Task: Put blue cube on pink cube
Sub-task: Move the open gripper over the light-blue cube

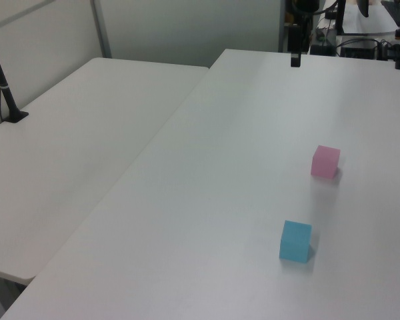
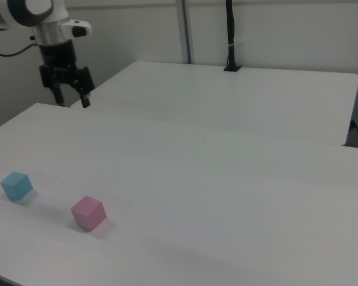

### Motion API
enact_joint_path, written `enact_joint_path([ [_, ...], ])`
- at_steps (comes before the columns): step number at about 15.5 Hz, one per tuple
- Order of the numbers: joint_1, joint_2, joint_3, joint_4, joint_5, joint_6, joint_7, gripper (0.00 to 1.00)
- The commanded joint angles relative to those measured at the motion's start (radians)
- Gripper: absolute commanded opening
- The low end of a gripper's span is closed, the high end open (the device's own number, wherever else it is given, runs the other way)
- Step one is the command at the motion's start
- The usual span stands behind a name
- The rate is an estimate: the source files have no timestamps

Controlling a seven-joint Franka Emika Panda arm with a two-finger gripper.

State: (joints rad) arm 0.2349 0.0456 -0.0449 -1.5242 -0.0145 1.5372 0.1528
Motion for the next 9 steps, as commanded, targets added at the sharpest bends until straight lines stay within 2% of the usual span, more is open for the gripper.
enact_joint_path([
  [1, 0.015, -0.046, 0.112, -0.033, 0.024, 0.014, 0.14, 1.0],
  [6, 0.017, -0.046, 0.315, -0.034, 0.025, 0.027, 0.333, 1.0],
  [9, 0.035, -0.038, 0.388, -0.05, 0.025, 0.084, 0.395, 1.0],
])
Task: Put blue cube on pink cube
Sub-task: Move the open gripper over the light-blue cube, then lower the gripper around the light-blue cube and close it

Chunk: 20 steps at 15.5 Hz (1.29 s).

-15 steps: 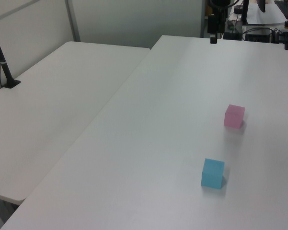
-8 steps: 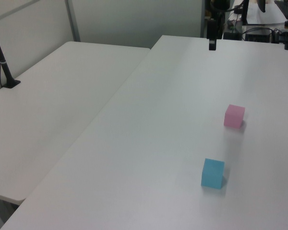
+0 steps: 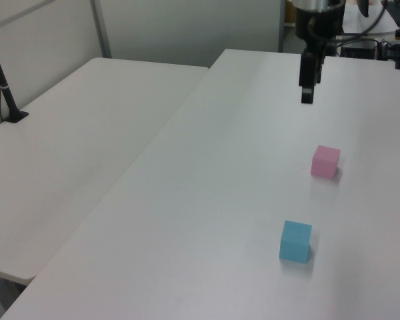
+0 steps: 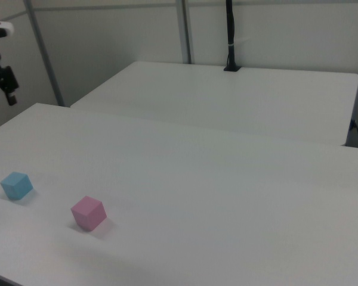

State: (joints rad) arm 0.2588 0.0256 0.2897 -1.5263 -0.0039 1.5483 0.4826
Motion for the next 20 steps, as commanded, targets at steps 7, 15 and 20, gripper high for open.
enact_joint_path([
  [7, 0.086, 0.017, 0.075, -0.264, 0.015, 0.373, 0.131, 1.0],
  [15, 0.088, 0.192, 0.074, -0.321, -0.068, 0.495, 0.165, 1.0],
  [20, 0.089, 0.224, 0.074, -0.393, -0.116, 0.562, 0.172, 1.0],
])
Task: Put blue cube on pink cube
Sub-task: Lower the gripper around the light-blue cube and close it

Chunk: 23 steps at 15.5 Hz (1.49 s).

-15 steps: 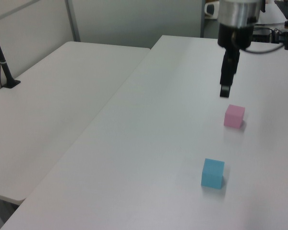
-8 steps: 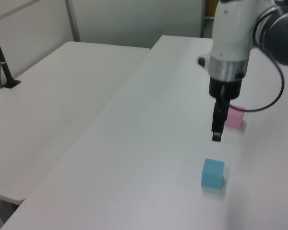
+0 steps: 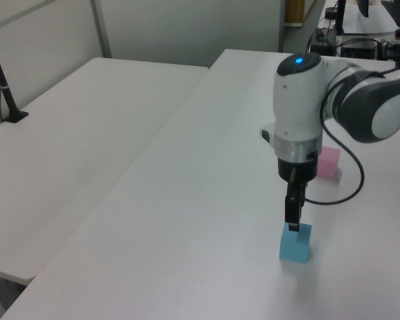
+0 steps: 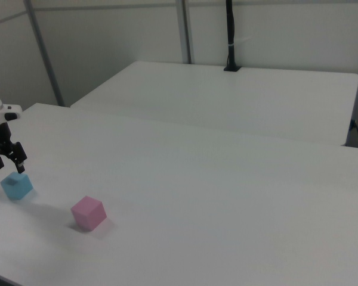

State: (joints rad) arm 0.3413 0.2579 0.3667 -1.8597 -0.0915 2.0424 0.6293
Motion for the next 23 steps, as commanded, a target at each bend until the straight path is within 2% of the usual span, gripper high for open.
enact_joint_path([
  [1, 0.007, -0.003, -0.002, -0.065, -0.03, 0.077, 0.026, 1.0],
  [7, 0.034, 0.032, -0.003, -0.081, -0.054, 0.146, 0.056, 1.0],
  [10, 0.045, 0.055, -0.003, -0.084, -0.118, 0.156, 0.122, 1.0],
  [12, 0.048, 0.063, -0.003, -0.102, -0.134, 0.171, 0.145, 0.99],
  [13, 0.048, 0.063, -0.003, -0.105, -0.136, 0.182, 0.145, 0.91],
  [14, 0.048, 0.066, -0.003, -0.11, -0.136, 0.186, 0.145, 0.78],
  [16, 0.045, 0.066, -0.003, -0.11, -0.137, 0.193, 0.147, 0.34],
  [17, 0.044, 0.064, -0.003, -0.11, -0.137, 0.2, 0.147, 0.19],
  [18, 0.044, 0.063, -0.003, -0.11, -0.137, 0.202, 0.147, 0.12],
  [23, 0.041, 0.021, -0.003, -0.102, -0.137, 0.17, 0.139, 0.12],
])
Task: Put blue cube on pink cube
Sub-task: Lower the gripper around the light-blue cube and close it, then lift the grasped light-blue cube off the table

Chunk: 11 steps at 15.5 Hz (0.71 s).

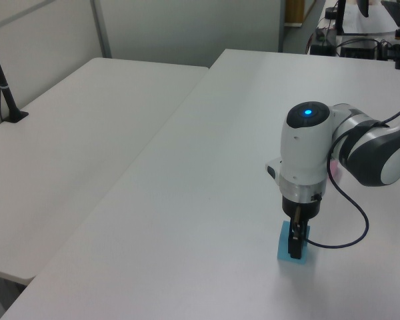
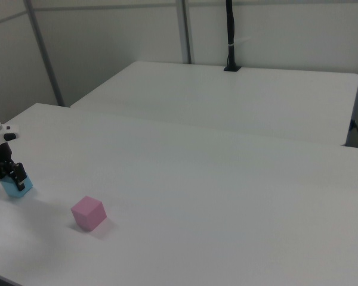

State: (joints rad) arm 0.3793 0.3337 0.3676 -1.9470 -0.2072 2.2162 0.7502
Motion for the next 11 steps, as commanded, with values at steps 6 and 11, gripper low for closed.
enact_joint_path([
  [6, -0.003, -0.232, -0.003, 0.083, 0.072, -0.283, -0.083, 0.12],
  [11, -0.033, -0.265, -0.009, 0.201, 0.117, -0.458, -0.141, 0.12],
])
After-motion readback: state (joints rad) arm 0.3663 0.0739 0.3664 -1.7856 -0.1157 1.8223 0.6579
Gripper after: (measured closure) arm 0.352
